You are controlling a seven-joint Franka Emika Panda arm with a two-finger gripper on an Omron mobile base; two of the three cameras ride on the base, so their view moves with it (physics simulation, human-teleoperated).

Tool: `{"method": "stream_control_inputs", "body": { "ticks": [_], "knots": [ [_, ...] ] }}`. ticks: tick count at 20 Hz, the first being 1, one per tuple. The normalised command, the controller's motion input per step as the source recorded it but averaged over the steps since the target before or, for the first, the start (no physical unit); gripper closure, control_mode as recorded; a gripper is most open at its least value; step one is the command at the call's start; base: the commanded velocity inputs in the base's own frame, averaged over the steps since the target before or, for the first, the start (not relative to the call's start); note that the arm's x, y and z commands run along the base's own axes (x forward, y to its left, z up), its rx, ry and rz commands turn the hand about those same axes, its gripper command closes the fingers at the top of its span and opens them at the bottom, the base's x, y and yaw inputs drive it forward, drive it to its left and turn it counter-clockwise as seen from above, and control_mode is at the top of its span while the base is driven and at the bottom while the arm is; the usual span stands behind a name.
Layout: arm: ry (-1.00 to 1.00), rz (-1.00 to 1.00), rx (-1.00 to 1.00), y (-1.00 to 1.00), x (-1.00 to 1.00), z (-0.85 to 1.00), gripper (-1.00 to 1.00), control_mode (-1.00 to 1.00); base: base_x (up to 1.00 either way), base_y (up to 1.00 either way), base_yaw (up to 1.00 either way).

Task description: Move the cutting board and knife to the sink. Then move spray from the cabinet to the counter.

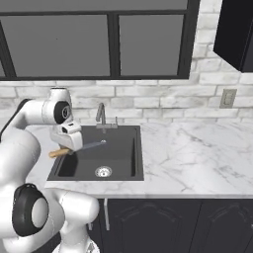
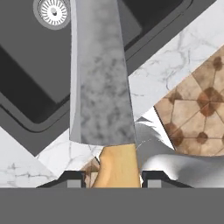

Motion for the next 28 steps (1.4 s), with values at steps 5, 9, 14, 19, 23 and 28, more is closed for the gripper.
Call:
{"method": "stream_control_inputs", "body": {
  "ticks": [5, 9, 14, 19, 23, 28],
  "knots": [
    [-0.09, 0.0, 0.01, 0.0, 0.24, -0.47, 1.0, -1.0, 0.0, 0.0, 0.0],
    [-0.17, -0.03, 0.0, 0.0, 0.54, -0.21, 1.0, -1.0, 0.0, 0.0, 0.0],
    [-0.08, -0.04, 0.0, 0.0, 0.64, -0.38, 1.0, -1.0, 0.0, 0.0, 0.0],
    [-0.13, -0.06, -0.01, 0.0, 0.6, -0.39, 1.0, -1.0, 0.0, 0.0, 0.0],
    [-0.13, -0.1, 0.0, 0.0, 0.27, -0.44, 1.0, -1.0, 0.0, 0.0, 0.0],
    [-0.05, -0.13, -0.01, 0.0, 0.02, -0.57, 1.0, -1.0, 0.0, 0.0, 0.0]
  ]
}}
